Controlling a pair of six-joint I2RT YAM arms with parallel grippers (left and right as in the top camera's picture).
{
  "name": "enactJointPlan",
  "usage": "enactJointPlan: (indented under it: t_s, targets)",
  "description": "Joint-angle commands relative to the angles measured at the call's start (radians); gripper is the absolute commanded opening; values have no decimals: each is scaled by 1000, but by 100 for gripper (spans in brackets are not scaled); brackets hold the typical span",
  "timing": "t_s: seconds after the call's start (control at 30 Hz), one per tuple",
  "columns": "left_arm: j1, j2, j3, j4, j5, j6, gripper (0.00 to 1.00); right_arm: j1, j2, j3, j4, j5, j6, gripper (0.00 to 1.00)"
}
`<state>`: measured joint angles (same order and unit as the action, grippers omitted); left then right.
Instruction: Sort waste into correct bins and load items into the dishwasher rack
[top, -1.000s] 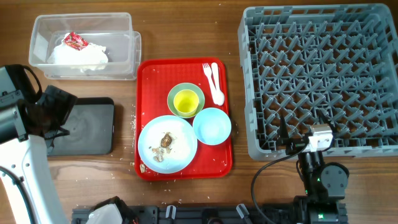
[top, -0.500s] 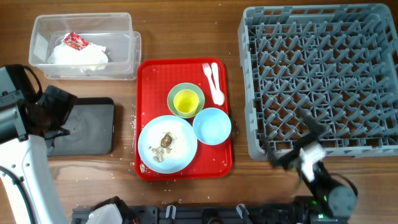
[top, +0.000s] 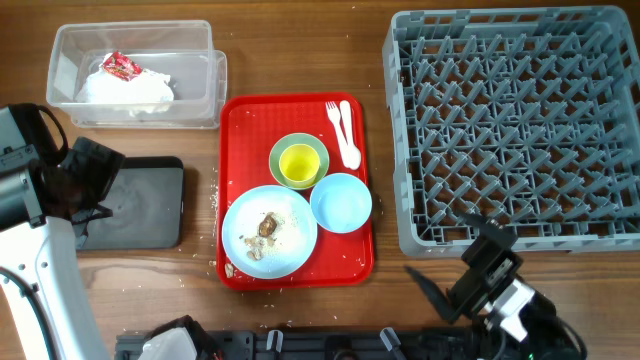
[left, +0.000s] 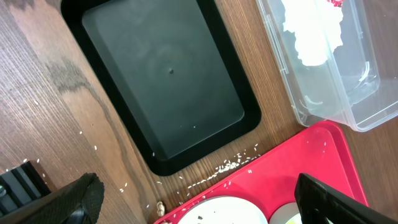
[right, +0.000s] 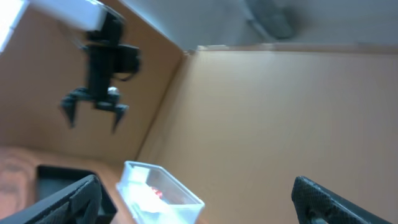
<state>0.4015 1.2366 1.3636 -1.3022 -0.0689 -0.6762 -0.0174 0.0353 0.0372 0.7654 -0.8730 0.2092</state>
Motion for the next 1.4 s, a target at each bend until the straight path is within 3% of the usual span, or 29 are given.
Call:
enactJointPlan:
  t_s: [0.0,0.1,0.23,0.33,0.43,0.47,0.57,0.83,1.0,1.13,1.2,1.37]
  targets:
    - [7,-7,-2,0,4,-16,100,1,79,133,-90,124,-2,100]
    - [7,-7,-2,0,4,-16,100,1,236,267,-182,99,-26,100]
    - [7,-7,-2,0,4,-16,100,1,559,541,-267,-104,-26,100]
    - [7,-7,-2,0,4,-16,100,1,782,740,-314,-386,-26,100]
    - [7,-7,-2,0,4,-16,100,1,949,830,-258,-711,-17,100]
    - [7,-7,-2,0,4,-16,100,6,992,841,-233,-749,51,100]
    - [7,-7,-2,0,4,-16,100,32,1094,842,-222,-663,514,100]
    - [7,-7,-2,0,4,-16,100,101,1156,843,290,-521,995,100]
    - [7,-7,-2,0,4,-16,100,105,1156,843,207,-449,942,99]
    - [7,-7,-2,0,4,-16,100,104,1156,861,66,-227,864,99]
    - [7,-7,-2,0,4,-16,100,105,1156,908,-147,-108,708,99]
    - [7,-7,-2,0,4,-16,100,131,1157,1211,-936,248,263,100]
